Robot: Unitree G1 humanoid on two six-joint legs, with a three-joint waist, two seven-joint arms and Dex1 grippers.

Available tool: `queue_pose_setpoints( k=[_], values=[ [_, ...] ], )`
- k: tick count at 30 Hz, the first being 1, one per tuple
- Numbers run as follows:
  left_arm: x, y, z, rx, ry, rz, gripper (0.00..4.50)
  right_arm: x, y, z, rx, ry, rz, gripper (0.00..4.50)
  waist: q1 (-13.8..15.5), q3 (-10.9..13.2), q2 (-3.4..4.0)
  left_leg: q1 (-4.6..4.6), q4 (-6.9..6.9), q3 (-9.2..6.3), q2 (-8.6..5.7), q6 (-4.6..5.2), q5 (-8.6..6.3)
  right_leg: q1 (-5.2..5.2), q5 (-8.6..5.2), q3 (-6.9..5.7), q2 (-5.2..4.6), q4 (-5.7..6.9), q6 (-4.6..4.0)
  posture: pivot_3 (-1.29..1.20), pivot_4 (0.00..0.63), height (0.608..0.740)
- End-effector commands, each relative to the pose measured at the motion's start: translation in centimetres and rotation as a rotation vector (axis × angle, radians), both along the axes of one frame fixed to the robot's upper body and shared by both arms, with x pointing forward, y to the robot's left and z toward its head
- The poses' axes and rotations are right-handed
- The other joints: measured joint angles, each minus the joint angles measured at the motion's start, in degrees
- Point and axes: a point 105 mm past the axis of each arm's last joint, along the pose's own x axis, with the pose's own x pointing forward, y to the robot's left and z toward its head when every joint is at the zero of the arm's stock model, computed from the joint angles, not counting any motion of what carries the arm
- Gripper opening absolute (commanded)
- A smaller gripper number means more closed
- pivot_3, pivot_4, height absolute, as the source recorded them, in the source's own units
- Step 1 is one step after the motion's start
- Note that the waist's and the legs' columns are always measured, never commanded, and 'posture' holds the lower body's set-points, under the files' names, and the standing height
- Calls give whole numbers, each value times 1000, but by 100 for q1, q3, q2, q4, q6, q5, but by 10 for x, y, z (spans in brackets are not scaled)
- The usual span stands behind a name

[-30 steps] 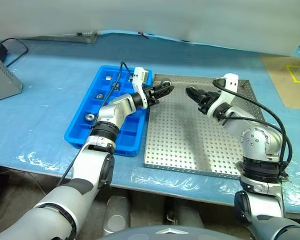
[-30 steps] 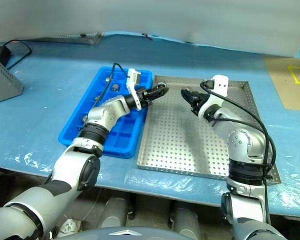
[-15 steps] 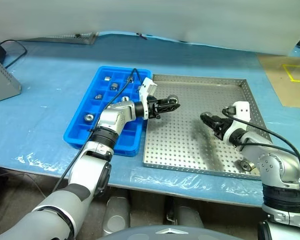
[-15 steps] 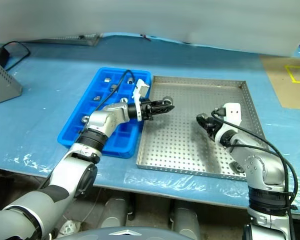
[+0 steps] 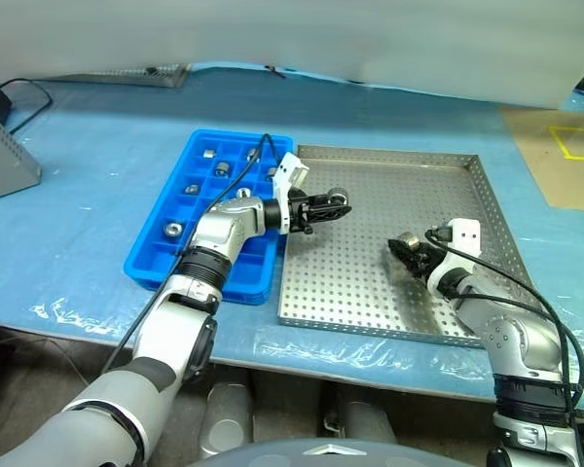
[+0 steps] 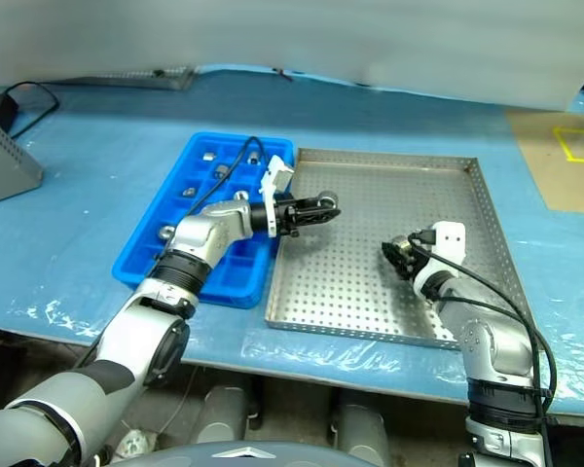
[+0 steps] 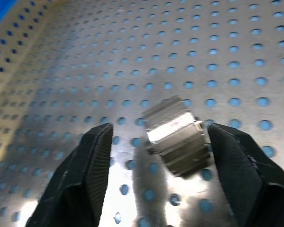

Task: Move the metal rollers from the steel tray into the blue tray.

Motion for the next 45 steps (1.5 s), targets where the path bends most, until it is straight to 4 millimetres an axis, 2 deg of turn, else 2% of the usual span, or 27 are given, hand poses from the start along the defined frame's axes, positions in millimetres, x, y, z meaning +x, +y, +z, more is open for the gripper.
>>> queue_pose_setpoints(
  k=[1, 9, 15, 17, 20, 23, 26, 28, 31, 37, 41, 45],
  values=[
    [1, 0, 17, -26, -57, -11, 1451, -2, 11, 29, 57, -105, 70, 3215, 2, 0, 0, -1, -1, 0, 0, 0, 0, -1, 0, 0, 0, -1, 0, -3, 150, 740],
    [4, 5, 18, -29, -59, 8, 1451, -5, 2, 47, 77, -171, 88, 3215, 10, 0, 0, -6, -1, 0, -1, 6, -4, -1, 0, -1, -1, -6, 0, 8, 150, 740],
    [13, 23, 27, -39, -84, 56, 1451, -1, 1, 57, 83, -205, 95, 3215, -5, 0, 0, -4, -1, 0, 0, 5, -4, -2, 0, -1, 0, -6, 0, 19, 150, 740],
    [15, 39, 40, -48, -123, 68, 1451, 3, 10, 72, 120, -262, 112, 3215, -16, 0, 0, -2, -4, 0, 1, 1, -1, -3, 0, -2, 1, -5, 0, 27, 150, 740],
    [13, 69, 59, -45, -183, 96, 1451, 6, 41, 94, 158, -332, 212, 3215, -35, 1, 2, -6, -12, 0, 4, -7, 4, -20, 0, -1, 3, 2, -1, 62, 150, 740],
    [12, 93, 64, -25, -208, 148, 1451, 8, 67, 100, 169, -342, 307, 3215, -4, 0, 4, -8, -26, 0, 6, -15, 9, -26, -2, -2, 4, 6, -6, 126, 150, 740],
    [10, 111, 63, -10, -221, 215, 1451, 15, 82, 94, 136, -323, 363, 3215, 54, 0, 5, -13, -32, 0, 3, -18, 10, -26, -4, -2, 2, -1, -8, 193, 150, 740],
    [3, 124, 61, -14, -232, 245, 1451, 17, 96, 92, 49, -328, 436, 3215, 81, 0, 5, -18, -31, -1, -1, -20, 11, -26, -4, -3, -1, -2, -8, 223, 150, 740],
    [-10, 143, 51, -11, -207, 307, 1451, 7, 123, 106, 61, -369, 602, 3215, 143, 1, 4, -23, -31, -2, 1, -24, 12, -30, -4, -3, -2, -1, -7, 290, 150, 740],
    [-15, 176, 22, 25, -151, 519, 1451, 20, 135, 105, 33, -362, 674, 3215, 305, 2, 3, -17, -36, -13, 7, -30, 16, -33, -6, -5, 0, 15, -10, 406, 150, 740],
    [-24, 167, 8, 9, -96, 521, 1451, 23, 141, 104, 29, -358, 710, 3215, 490, 2, 2, -16, -36, -15, 7, -32, 18, -33, -6, -5, 0, 16, -8, 434, 150, 740],
    [-32, 162, -16, 45, -47, 526, 1451, 25, 145, 102, 22, -355, 720, 3215, 624, 2, 2, -20, -36, -16, 7, -32, 18, -34, -6, -5, 1, 16, -9, 432, 150, 740]
  ],
)
